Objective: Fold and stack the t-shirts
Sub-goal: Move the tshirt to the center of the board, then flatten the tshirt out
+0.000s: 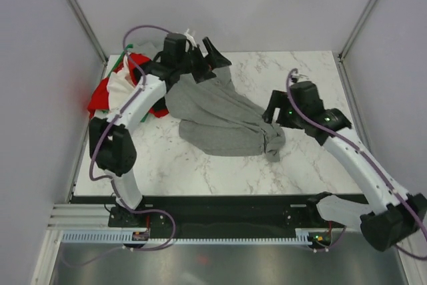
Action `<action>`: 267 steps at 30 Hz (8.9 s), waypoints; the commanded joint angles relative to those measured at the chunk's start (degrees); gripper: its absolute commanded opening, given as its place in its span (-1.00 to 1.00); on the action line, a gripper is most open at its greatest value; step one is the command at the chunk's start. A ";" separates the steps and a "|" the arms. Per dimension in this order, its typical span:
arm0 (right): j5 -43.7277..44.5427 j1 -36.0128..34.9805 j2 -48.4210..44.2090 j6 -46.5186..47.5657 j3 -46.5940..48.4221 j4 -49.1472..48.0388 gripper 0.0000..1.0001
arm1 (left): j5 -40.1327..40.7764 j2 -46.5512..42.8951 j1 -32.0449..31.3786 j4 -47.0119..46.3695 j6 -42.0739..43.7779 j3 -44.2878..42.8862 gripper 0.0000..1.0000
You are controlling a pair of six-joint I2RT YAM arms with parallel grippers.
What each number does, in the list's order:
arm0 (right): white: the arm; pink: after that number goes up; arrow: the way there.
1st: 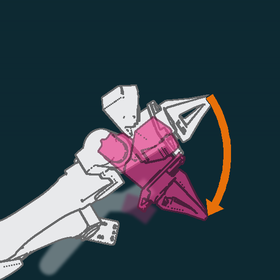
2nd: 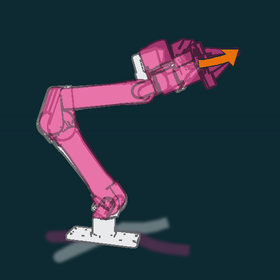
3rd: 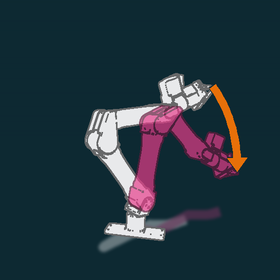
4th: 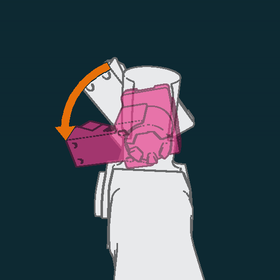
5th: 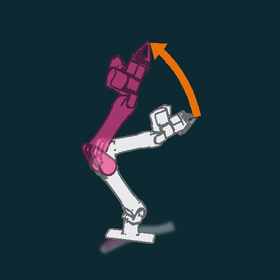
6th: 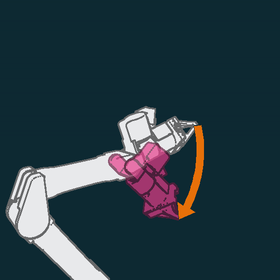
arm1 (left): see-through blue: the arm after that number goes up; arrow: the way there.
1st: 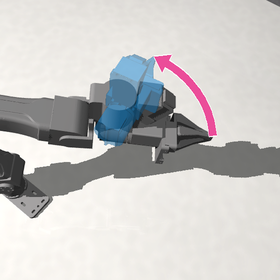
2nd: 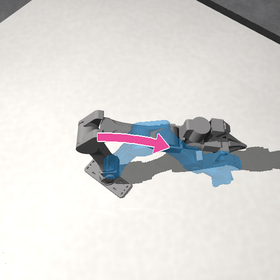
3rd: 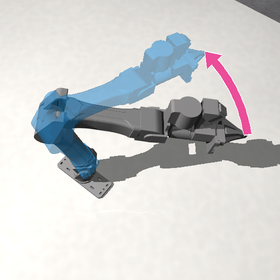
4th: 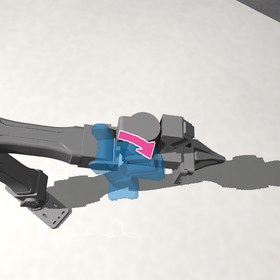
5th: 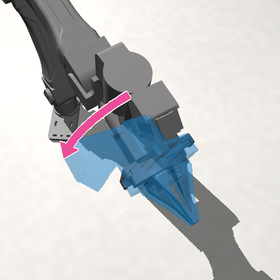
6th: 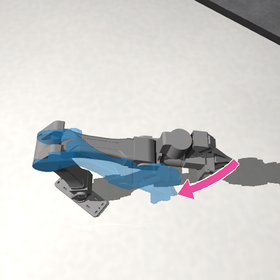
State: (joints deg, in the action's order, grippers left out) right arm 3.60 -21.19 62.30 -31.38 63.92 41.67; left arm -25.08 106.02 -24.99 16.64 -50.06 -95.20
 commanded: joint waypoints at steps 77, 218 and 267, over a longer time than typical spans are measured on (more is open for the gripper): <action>6.86 3.88 5.81 9.05 -1.87 -0.45 -1.00 | 22.00 -2.50 21.83 8.05 14.03 21.30 0.89; 5.95 30.88 -10.17 -0.62 71.34 14.86 -1.00 | 22.54 -55.30 7.94 23.61 12.36 -25.99 -0.96; -4.81 21.72 34.35 6.33 9.54 -20.32 0.96 | 23.85 3.94 6.98 14.73 20.45 -3.97 0.83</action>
State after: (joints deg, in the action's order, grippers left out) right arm 7.35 1.30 92.38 -25.12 72.18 22.63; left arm -3.84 111.24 -15.70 33.43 -29.12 -105.06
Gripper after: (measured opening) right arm 0.982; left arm 0.922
